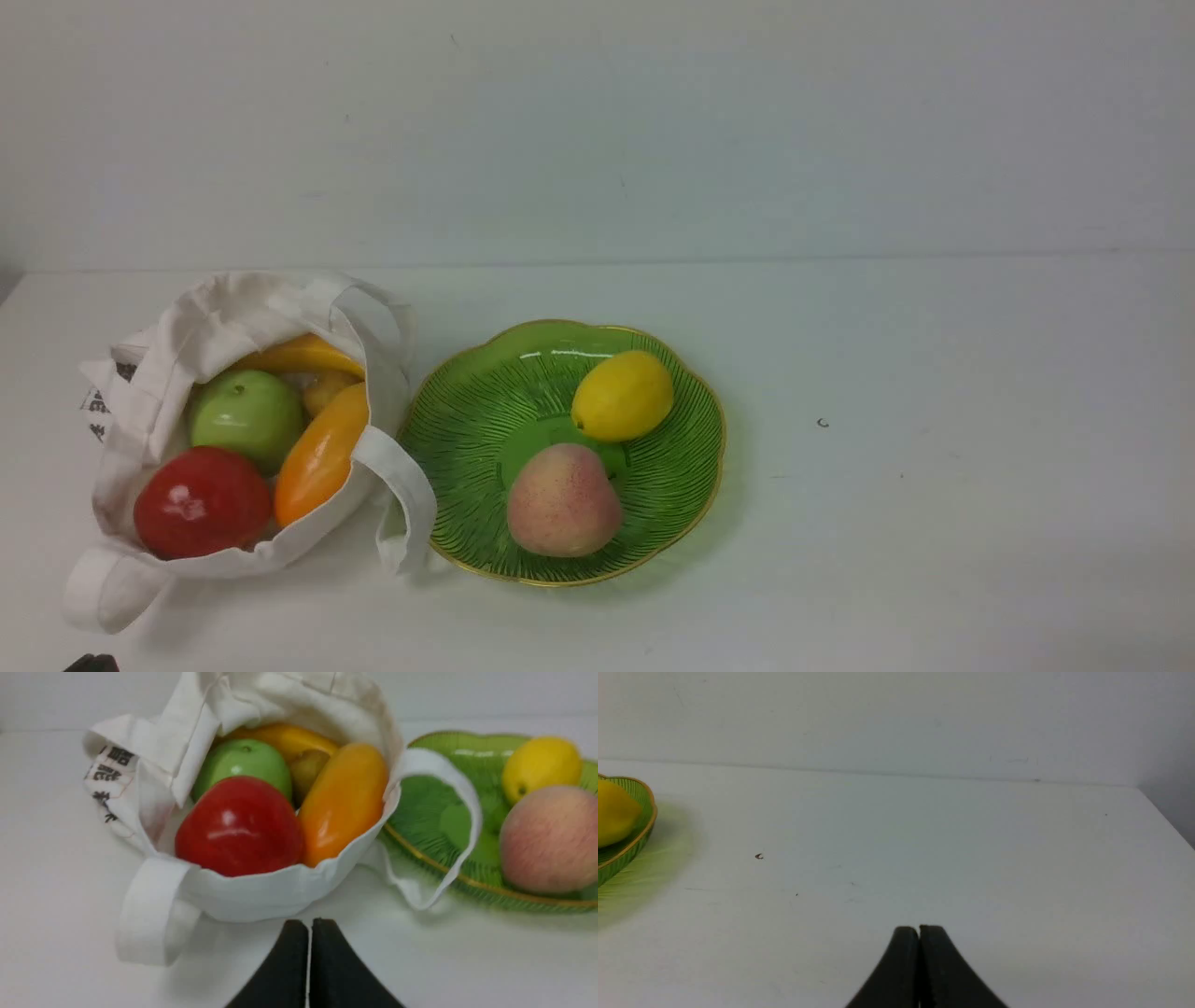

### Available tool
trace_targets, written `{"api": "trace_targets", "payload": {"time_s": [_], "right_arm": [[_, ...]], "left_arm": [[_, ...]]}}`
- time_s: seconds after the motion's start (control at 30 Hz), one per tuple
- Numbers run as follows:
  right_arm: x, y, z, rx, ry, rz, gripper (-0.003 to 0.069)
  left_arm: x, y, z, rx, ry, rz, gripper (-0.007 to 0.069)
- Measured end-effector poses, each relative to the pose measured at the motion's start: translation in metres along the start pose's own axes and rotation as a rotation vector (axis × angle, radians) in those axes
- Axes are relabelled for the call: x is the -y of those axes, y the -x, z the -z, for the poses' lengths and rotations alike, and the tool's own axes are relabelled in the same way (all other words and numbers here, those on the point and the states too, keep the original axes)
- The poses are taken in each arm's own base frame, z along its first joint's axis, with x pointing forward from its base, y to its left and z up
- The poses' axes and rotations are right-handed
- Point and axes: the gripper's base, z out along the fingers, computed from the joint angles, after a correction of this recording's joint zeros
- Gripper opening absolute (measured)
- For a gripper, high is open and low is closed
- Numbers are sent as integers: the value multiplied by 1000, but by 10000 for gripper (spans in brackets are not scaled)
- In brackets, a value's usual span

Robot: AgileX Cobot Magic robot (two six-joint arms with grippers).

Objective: Take the fruit out of the cloth bag on the white table and place them on a plate.
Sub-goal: 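Reach into the white bag and grasp the apple with the left gripper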

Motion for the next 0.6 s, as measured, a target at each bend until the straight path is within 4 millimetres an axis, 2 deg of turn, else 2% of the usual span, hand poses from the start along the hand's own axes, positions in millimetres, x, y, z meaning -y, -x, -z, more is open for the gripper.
{"api": "trace_targets", "payload": {"time_s": [0.03,0.23,0.27,0.43,0.53,0.6], "right_arm": [[0,0,0,0,0,0,-14],[0,0,0,0,0,0,-14],[0,0,0,0,0,0,-14],[0,0,0,0,0,0,-14],[0,0,0,0,0,0,-14],[0,0,0,0,0,0,-14]], "left_arm": [[1,0,0,2,-13,53,-8],[2,0,0,4,-23,92,-8],[3,2,0,18,-38,161,-8],[3,10,1,108,-46,272,-8],[-2,25,4,274,-21,344,-8],[2,40,9,340,-30,311,-8]]}}
